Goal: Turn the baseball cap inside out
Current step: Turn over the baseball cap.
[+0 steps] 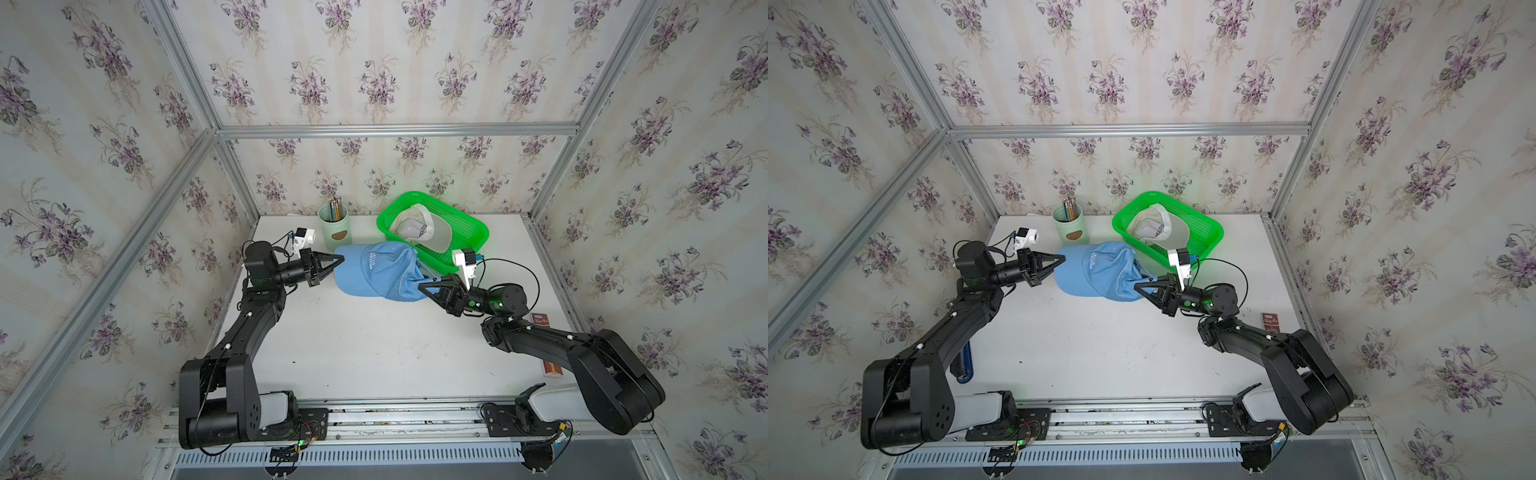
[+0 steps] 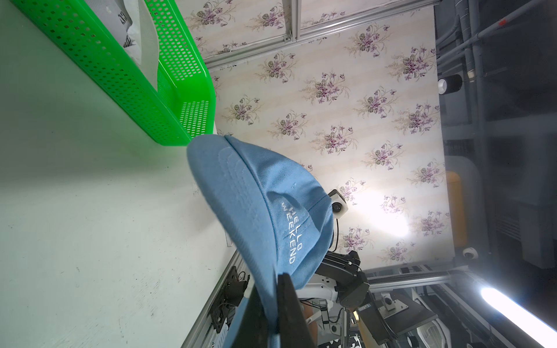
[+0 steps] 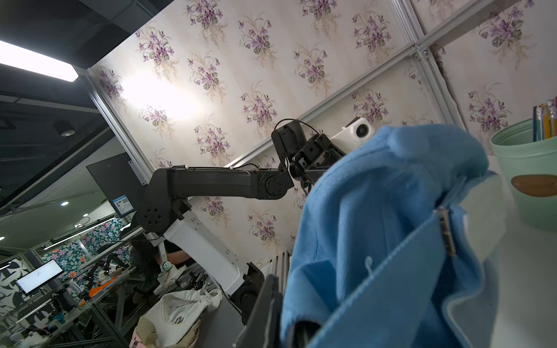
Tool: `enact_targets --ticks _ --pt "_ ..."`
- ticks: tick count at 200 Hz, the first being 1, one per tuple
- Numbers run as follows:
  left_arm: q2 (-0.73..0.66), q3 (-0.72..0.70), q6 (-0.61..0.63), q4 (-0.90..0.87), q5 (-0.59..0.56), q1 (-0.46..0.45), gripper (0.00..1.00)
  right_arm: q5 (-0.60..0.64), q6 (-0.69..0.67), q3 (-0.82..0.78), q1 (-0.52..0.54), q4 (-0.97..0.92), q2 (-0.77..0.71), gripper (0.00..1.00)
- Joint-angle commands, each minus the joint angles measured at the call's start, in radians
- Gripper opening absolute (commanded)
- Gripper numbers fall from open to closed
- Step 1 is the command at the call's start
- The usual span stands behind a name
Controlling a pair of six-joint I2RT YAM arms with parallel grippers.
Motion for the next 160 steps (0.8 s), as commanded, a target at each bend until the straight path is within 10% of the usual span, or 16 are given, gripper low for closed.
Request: enact_targets --ticks 1,59,97,125,160 --pt "-0.009 -0.011 0.022 -0.016 -0.060 0.002 0.00 0.106 -0.033 -0.007 -0.009 0.050 -0.021 0.21" --pt "0.028 -0.090 -0.323 0.374 -0.098 0.004 0.00 0.409 -0.252 0.059 -0.026 -0.597 -0.059 0.33" --pt "0.038 -0.017 -0.255 0.342 -0.045 0.003 0.00 0.430 -0.346 0.088 -0.038 -0.861 -0.100 0.47" --pt "-0.023 0.066 0.030 -0.059 -0.023 0.002 0.00 0.434 -0.404 0.114 -0.071 -1.035 -0.150 0.53" --pt "-0.086 0.283 0.694 -0.915 -0.149 -0.027 0.00 0.487 -0.509 0.215 -0.082 -1.263 -0.242 0.61"
